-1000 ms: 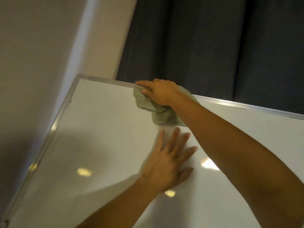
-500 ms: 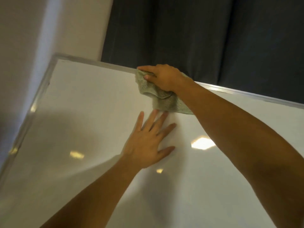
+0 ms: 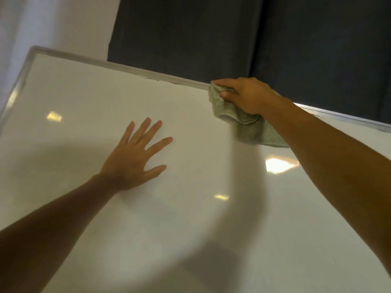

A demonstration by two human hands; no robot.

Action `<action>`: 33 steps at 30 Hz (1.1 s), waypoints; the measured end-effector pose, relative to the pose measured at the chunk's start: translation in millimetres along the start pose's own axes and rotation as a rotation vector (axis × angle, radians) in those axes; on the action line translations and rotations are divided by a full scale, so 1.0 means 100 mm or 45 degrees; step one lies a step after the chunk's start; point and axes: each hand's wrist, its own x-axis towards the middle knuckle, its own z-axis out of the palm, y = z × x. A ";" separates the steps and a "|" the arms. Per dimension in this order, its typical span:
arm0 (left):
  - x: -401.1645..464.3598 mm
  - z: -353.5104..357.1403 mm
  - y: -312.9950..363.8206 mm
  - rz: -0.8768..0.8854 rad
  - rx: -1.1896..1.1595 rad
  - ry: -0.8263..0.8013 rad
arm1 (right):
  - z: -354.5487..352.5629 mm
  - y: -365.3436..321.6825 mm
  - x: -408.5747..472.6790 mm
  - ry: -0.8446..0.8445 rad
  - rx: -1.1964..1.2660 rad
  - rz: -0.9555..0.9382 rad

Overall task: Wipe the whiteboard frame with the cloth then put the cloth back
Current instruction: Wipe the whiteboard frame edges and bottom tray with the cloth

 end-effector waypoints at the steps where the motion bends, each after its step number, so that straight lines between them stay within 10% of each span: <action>1: 0.02 -0.03 0.06 -0.013 -0.001 -0.020 | -0.02 0.05 -0.04 0.004 -0.002 -0.003; 16: 1.53 -0.42 2.64 0.205 -0.285 0.116 | -0.25 -0.16 0.01 0.000 -0.100 -0.060; 33: 1.58 -0.01 2.47 0.214 -0.251 0.244 | -0.46 0.63 -0.66 -0.053 -0.176 -0.051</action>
